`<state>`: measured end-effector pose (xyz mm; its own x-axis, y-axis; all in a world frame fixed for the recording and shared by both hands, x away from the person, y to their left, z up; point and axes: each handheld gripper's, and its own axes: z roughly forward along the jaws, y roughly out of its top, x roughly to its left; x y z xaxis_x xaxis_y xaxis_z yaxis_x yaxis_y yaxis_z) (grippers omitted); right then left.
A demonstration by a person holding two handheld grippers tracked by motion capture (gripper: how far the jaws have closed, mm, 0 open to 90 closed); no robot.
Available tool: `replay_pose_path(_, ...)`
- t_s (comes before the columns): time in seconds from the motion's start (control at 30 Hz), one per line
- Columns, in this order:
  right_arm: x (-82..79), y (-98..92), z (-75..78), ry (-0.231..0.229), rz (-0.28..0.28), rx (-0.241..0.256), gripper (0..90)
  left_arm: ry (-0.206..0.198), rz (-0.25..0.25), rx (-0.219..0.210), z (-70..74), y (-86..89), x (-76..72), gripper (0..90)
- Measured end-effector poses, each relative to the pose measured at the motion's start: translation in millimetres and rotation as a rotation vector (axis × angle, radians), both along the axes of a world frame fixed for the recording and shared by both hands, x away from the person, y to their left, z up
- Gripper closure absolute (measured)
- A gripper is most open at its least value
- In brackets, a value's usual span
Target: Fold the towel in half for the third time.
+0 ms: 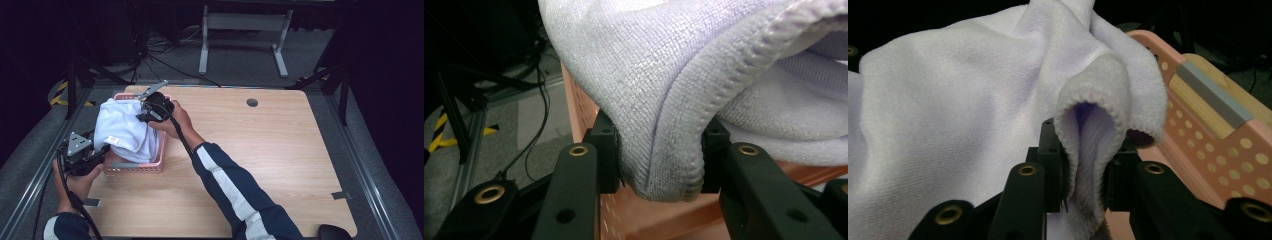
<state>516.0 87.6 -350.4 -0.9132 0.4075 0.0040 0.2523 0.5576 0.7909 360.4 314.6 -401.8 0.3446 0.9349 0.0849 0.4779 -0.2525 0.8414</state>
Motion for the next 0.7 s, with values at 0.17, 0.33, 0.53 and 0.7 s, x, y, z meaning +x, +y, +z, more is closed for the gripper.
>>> replay_pose_path(0.17,3.8,1.0,-11.3,0.017,-0.018,-0.026,73.4,0.04,-0.009,0.034,-7.0,-3.6,5.1,62.1)
replay_pose_path(0.33,1.9,-3.0,-25.7,0.004,-0.05,-0.073,68.7,0.078,-0.001,0.046,-14.6,-5.1,6.3,50.0)
replay_pose_path(0.53,-1.0,-8.7,-37.2,-0.005,-0.054,-0.134,61.3,0.064,0.005,0.054,-13.3,-8.9,3.4,38.9)
replay_pose_path(0.7,-4.9,-21.2,-32.8,-0.003,-0.056,-0.149,49.2,-0.029,-0.008,0.004,5.7,-17.1,-9.6,29.9)
